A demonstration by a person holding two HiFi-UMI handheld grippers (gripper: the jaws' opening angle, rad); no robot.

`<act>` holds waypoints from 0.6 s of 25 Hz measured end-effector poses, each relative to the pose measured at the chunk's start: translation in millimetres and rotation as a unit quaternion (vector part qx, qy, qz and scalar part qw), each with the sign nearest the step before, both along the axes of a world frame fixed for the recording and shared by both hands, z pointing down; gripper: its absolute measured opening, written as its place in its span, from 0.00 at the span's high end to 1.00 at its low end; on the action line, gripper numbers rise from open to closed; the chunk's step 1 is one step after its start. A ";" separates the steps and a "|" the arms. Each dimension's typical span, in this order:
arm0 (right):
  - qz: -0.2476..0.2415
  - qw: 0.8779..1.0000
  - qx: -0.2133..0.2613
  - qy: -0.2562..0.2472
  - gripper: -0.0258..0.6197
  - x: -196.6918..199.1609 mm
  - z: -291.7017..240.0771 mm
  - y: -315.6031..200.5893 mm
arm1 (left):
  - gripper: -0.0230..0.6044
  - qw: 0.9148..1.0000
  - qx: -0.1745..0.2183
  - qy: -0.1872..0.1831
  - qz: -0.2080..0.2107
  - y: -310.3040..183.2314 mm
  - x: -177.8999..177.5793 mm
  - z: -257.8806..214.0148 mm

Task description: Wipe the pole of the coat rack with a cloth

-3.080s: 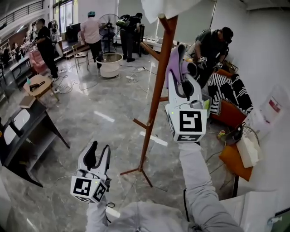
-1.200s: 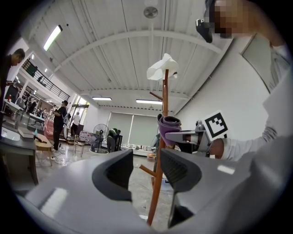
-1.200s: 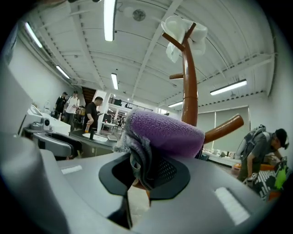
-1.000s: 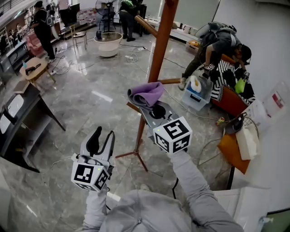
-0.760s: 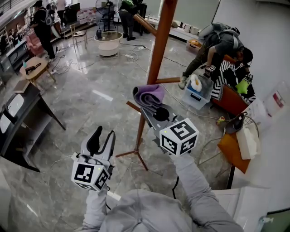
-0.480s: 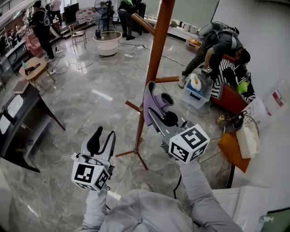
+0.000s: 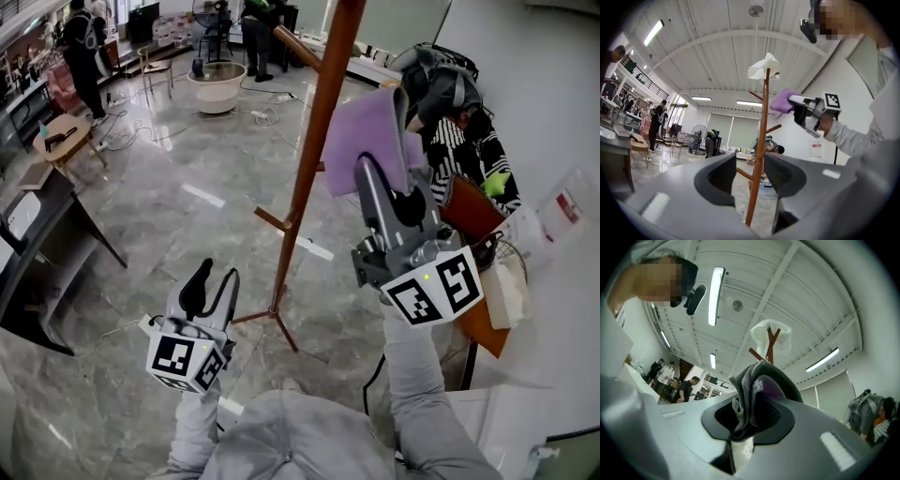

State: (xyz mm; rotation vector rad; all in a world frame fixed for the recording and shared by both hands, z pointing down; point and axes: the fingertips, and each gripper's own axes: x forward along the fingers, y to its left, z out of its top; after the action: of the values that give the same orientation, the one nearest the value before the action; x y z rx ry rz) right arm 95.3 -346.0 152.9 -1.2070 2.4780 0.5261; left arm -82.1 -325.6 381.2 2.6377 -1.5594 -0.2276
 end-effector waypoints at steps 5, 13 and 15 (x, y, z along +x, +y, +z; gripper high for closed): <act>0.099 0.993 0.006 0.063 0.88 -9.2 -7.5 -45.7 | 0.65 1.000 0.003 0.008 -0.007 -1.0 -8.6 -2.3; 0.118 0.981 -0.108 0.112 0.88 -36.5 69.7 -84.8 | 0.65 1.000 -0.007 0.017 -0.017 -4.6 -27.9 1.3; 0.141 0.976 -0.096 0.137 0.88 -37.8 71.2 -85.4 | 0.65 1.000 -0.009 0.018 -0.017 -5.2 -29.3 2.2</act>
State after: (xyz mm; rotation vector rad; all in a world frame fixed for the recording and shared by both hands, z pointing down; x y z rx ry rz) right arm 57.5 -431.4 224.1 -1.6820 2.6475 0.5696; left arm -111.4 -330.7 383.3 2.5804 -1.5893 -0.2612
